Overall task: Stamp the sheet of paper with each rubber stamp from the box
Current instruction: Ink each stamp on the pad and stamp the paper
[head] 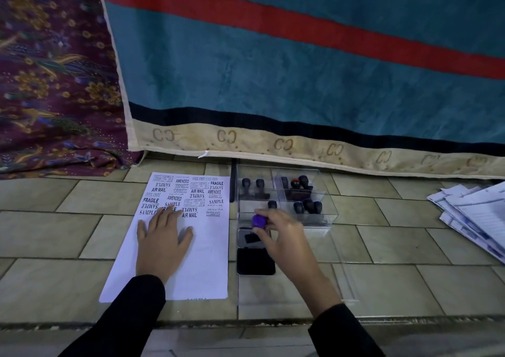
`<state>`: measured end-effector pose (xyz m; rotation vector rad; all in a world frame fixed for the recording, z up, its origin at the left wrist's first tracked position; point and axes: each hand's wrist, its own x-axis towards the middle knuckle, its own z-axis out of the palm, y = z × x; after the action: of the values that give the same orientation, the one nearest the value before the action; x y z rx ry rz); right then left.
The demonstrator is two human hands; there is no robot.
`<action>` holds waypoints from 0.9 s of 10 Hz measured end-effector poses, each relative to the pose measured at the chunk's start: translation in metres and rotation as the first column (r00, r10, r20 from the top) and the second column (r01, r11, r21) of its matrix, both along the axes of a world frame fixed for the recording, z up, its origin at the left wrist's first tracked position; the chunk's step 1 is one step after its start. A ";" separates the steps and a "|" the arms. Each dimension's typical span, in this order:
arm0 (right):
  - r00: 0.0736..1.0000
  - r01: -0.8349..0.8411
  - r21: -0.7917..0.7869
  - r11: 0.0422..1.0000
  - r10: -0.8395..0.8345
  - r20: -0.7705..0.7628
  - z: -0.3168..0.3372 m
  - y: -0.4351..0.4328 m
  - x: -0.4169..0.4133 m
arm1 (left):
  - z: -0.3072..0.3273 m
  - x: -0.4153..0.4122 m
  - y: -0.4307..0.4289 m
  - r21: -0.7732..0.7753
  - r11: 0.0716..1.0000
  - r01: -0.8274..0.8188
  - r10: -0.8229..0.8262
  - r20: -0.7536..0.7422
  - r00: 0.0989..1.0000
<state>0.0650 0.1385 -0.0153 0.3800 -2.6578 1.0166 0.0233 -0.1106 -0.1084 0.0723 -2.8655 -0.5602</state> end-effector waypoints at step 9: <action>0.999 0.051 0.081 0.995 -0.050 -0.012 -0.020 -0.012 0.029 | 0.002 0.001 0.002 -0.014 1.000 -0.005 0.005 0.009 1.000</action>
<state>0.0938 0.1266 -0.0351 0.3316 -2.6918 0.8917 0.0247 -0.1085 -0.1066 0.0800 -2.8771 -0.5408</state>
